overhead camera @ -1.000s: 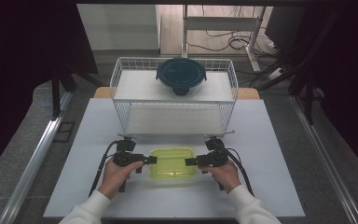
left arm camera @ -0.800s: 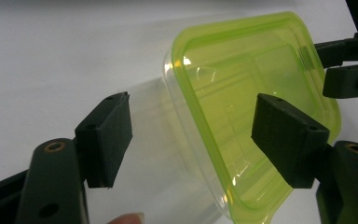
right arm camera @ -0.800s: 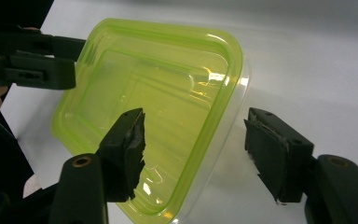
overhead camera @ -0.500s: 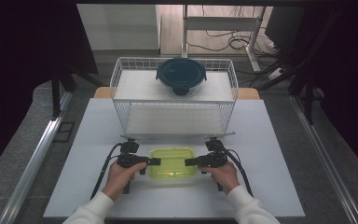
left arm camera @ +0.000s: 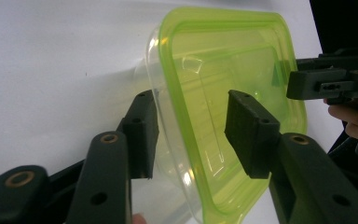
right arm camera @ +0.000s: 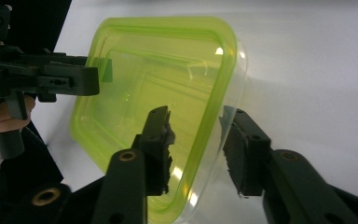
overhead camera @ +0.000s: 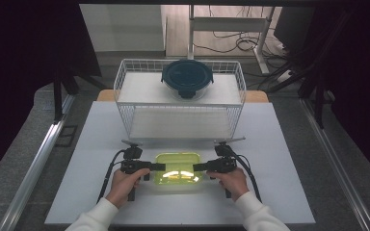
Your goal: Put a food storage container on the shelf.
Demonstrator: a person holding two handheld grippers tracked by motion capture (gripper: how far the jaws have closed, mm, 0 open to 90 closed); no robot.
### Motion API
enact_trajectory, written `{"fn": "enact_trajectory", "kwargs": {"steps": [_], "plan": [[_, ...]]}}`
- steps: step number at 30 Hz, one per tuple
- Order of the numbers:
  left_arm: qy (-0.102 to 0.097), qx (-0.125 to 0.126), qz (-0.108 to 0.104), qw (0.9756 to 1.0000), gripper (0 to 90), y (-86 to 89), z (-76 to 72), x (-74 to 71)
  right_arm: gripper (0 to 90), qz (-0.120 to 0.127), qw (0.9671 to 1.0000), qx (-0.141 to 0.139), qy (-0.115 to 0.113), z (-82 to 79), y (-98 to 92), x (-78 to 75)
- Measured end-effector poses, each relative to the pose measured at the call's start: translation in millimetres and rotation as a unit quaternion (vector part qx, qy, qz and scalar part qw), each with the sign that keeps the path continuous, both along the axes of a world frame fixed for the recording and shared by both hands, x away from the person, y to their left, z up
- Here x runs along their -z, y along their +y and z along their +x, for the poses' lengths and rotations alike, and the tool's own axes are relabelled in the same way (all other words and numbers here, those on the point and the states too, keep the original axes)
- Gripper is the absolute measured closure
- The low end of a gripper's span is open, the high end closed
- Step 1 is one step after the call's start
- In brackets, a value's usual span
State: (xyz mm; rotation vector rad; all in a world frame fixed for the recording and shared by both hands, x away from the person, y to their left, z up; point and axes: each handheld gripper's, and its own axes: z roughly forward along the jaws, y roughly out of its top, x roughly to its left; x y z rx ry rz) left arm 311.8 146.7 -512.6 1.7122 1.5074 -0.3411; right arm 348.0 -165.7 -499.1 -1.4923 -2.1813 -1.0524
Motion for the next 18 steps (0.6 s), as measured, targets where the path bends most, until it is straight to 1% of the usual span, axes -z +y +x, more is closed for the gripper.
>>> {"fn": "enact_trajectory", "kwargs": {"steps": [1,5,6,7,10,11,12,13,14,16,17,18], "plan": [[-0.003,-0.001,0.001,1.0,56.8,0.0,-0.7,-0.8,68.6,-0.01,0.9999,-0.001,-0.003,-0.6,-0.8,-0.5],[-0.01,-0.002,0.003,0.9999,60.7,0.7,-3.9,-4.3,71.3,-0.008,1.0,-0.001,-0.003,-2.8,-1.9,-2.4],[-0.014,-0.003,0.005,0.9999,60.7,0.9,-5.2,-6.4,72.4,-0.007,1.0,-0.001,-0.004,-3.4,-2.2,-3.3],[-0.022,-0.001,0.009,0.9997,62.7,1.7,-6.9,-8.5,74.1,-0.007,0.9999,-0.002,-0.01,-4.7,-2.7,-5.5],[-0.028,0.0,0.01,0.9996,65.8,1.9,-8.7,-11.1,74.7,-0.005,0.9998,-0.002,-0.017,-5.5,-3.3,-7.8],[-0.037,0.0,0.016,0.9992,66.6,1.5,-10.5,-14.0,75.5,-0.005,0.9997,-0.005,-0.024,-5.9,-3.8,-9.9],[-0.037,0.0,0.016,0.9992,67.4,1.5,-10.5,-14.0,75.5,-0.005,0.9997,-0.005,-0.024,-5.9,-3.8,-9.9],[-0.048,0.002,0.024,0.9985,67.9,0.8,-12.2,-17.9,76.3,-0.002,0.9995,-0.006,-0.03,-6.4,-4.6,-12.3],[-0.048,0.002,0.024,0.9985,68.0,0.8,-12.2,-17.9,76.3,-0.002,0.9995,-0.006,-0.03,-6.4,-4.6,-12.3],[-0.064,0.004,0.028,0.9975,68.1,0.9,-13.8,-23.1,76.4,-0.003,0.9991,-0.01,-0.041,-8.5,-4.8,-16.3],[-0.064,0.004,0.028,0.9975,68.1,0.9,-13.8,-23.1,76.3,-0.002,0.999,-0.01,-0.044,-9.3,-4.7,-17.8],[-0.069,0.004,0.027,0.9973,68.1,0.8,-14.3,-24.4,76.3,-0.002,0.999,-0.01,-0.044,-9.3,-4.7,-17.8]]}}
